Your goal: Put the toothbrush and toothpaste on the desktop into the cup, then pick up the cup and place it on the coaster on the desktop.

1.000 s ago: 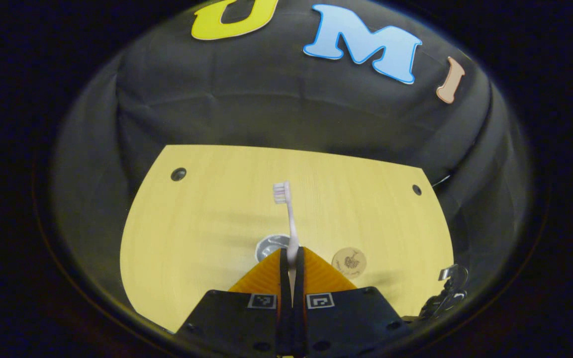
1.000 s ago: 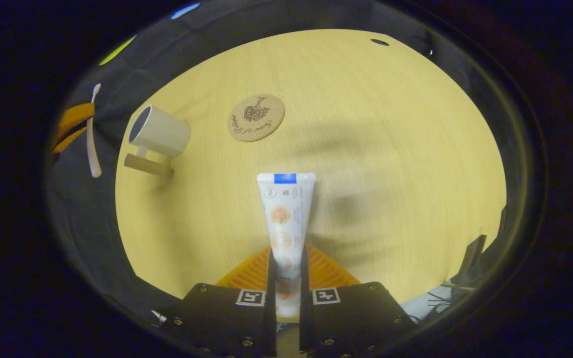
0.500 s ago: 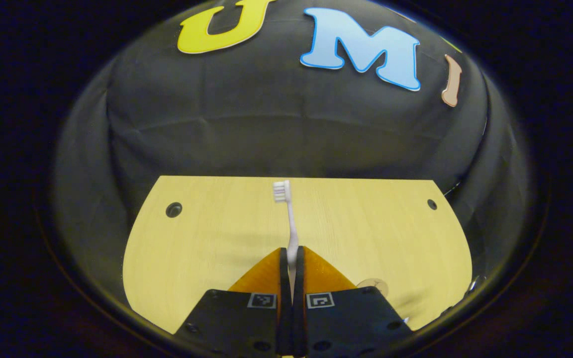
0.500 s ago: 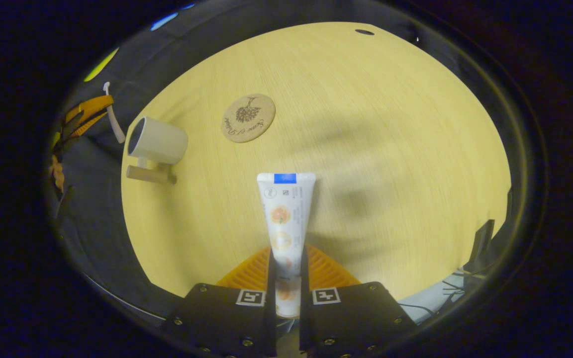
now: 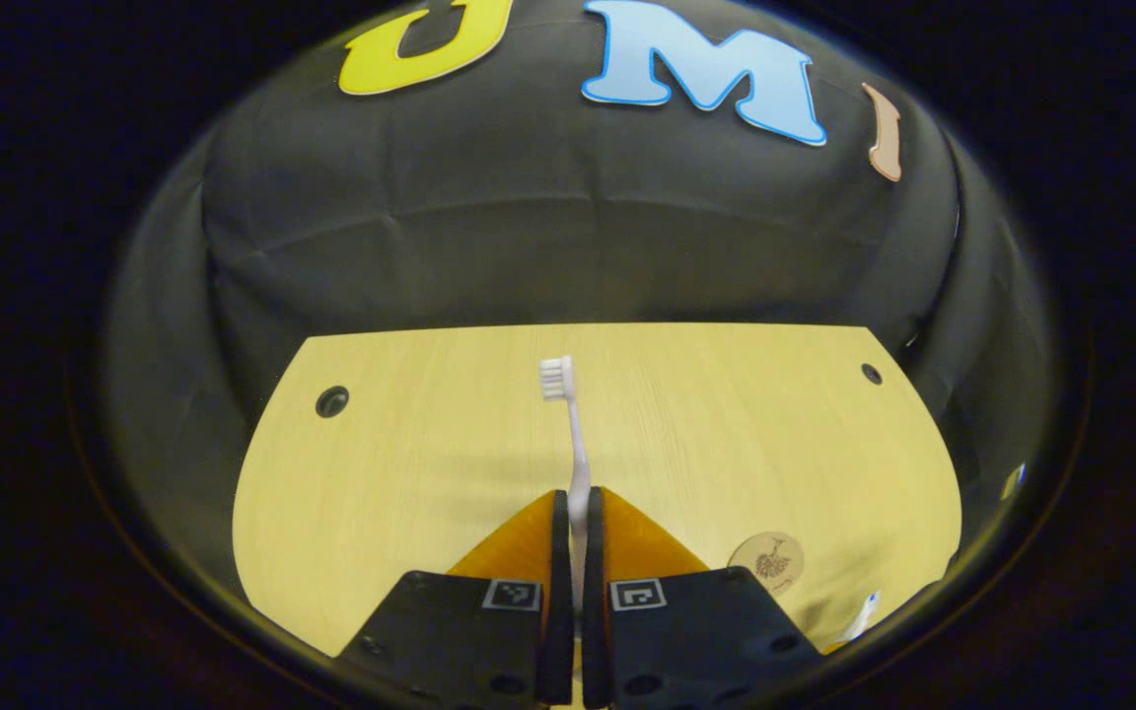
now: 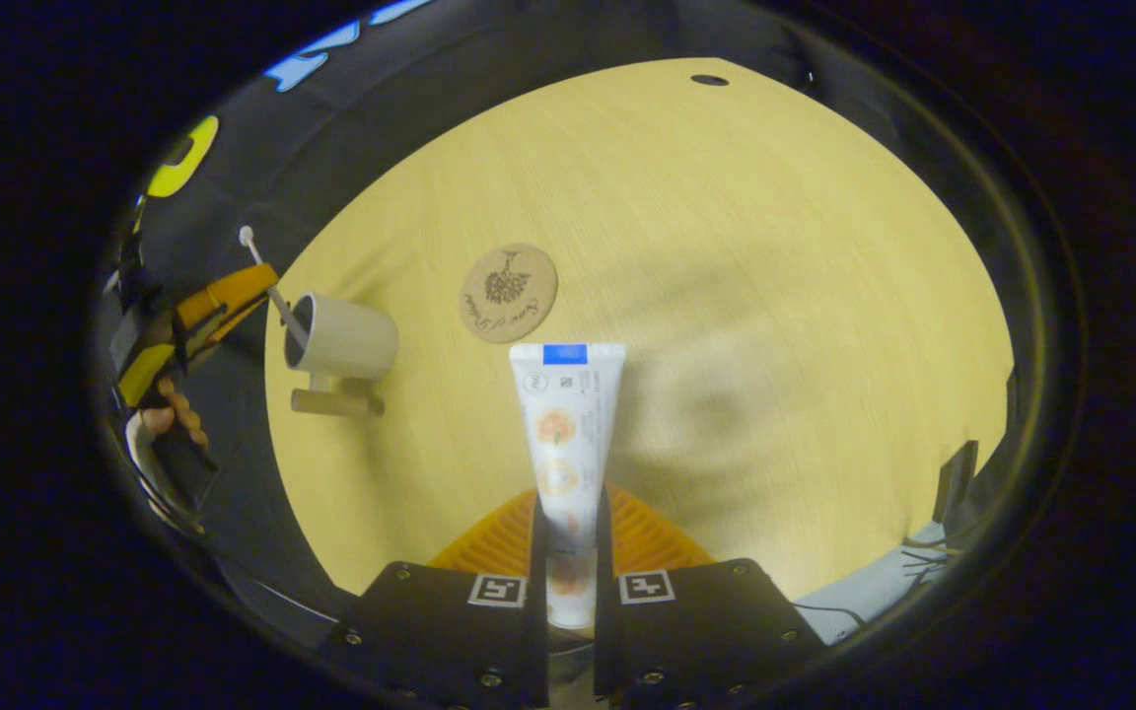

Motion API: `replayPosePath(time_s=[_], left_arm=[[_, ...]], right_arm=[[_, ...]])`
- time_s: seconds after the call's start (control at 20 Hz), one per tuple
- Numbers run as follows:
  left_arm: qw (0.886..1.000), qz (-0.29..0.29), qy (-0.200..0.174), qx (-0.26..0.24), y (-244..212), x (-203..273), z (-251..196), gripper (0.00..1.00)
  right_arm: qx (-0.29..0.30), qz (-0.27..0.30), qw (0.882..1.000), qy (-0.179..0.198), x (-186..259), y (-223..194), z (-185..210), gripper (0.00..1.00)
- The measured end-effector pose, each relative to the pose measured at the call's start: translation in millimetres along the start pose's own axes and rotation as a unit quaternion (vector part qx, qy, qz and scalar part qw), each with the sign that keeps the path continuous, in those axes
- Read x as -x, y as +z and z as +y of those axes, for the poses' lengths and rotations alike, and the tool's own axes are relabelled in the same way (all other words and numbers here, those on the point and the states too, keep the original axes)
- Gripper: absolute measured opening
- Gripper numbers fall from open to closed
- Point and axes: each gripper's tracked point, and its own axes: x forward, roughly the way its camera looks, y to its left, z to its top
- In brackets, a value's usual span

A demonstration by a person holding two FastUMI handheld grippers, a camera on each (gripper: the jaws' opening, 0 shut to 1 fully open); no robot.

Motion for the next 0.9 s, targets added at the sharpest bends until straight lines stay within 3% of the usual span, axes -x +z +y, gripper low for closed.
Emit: replayPosePath(time_s=[0.05, 0.1, 0.25, 0.4, 0.5, 0.9], left_arm=[[1.0, 0.0, -0.002, 0.001, -1.3, 0.1, -1.0, 0.11], [1.0, -0.002, -0.004, 0.001, -0.4, 2.9, -0.5, 0.18], [1.0, -0.003, -0.011, 0.01, -3.7, 13.1, -2.5, 0.2], [0.999, 0.004, -0.016, 0.03, -12.4, 25.7, -2.7, 0.36], [0.999, 0.003, -0.016, 0.046, -16.3, 35.6, 2.4, 0.3], [0.997, -0.007, 0.003, 0.073, -30.8, 90.1, 57.3, 0.3]], right_arm=[[0.0, -0.006, 1.0, 0.004, 3.0, 5.7, 4.7, 0.19], [0.002, -0.011, 1.0, 0.008, 5.7, 12.4, 9.7, 0.2], [0.014, -0.027, 0.999, 0.017, 10.8, 29.8, 23.6, 0.19], [0.02, -0.04, 0.998, 0.033, 11.7, 46.7, 45.8, 0.19], [0.026, -0.047, 0.998, 0.043, 11.0, 55.5, 59.7, 0.2], [0.037, -0.081, 0.993, 0.076, 11.7, 112.5, 113.1, 0.2]])
